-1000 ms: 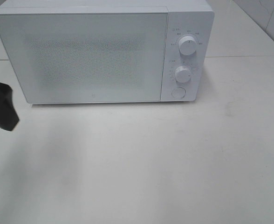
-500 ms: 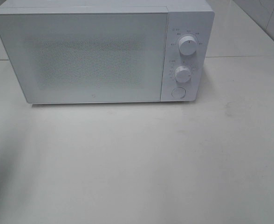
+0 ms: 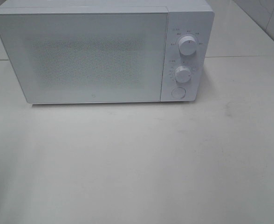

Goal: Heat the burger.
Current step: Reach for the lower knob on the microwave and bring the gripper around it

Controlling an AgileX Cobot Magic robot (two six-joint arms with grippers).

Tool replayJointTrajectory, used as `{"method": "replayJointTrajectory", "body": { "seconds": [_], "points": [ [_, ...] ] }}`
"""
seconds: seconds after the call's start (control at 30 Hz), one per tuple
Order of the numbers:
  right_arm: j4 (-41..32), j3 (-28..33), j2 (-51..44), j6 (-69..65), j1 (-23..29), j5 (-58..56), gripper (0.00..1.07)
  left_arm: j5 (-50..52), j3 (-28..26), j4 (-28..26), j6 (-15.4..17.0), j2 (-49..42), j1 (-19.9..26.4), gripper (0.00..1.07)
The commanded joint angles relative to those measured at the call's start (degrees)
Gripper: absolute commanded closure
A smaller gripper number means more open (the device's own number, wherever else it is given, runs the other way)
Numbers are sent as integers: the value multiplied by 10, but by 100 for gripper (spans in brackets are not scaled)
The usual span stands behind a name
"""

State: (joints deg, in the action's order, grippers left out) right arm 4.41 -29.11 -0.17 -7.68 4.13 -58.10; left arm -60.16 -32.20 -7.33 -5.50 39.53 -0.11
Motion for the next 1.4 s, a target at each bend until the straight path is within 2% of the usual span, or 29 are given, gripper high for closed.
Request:
{"method": "replayJointTrajectory", "body": {
  "seconds": [0.03, 0.3, 0.43, 0.5, 0.77, 1.4],
  "points": [
    [2, 4, -17, 5, -1, 9, 35, 6, 13, 4, 3, -61, 2, 6],
    [2, 4, -17, 5, -1, 9, 35, -11, 25, 7, 5, -190, 2, 6],
    [2, 4, -17, 5, -1, 9, 35, -11, 25, -6, 5, -235, 2, 6],
    [2, 4, -17, 5, -1, 9, 35, -10, 25, -22, 5, -299, 2, 6],
    [2, 4, -17, 5, -1, 9, 35, -9, 26, -28, 5, -399, 2, 6],
    [2, 4, -17, 5, -1, 9, 35, -9, 26, -28, 5, -411, 2, 6]
  ]
}}
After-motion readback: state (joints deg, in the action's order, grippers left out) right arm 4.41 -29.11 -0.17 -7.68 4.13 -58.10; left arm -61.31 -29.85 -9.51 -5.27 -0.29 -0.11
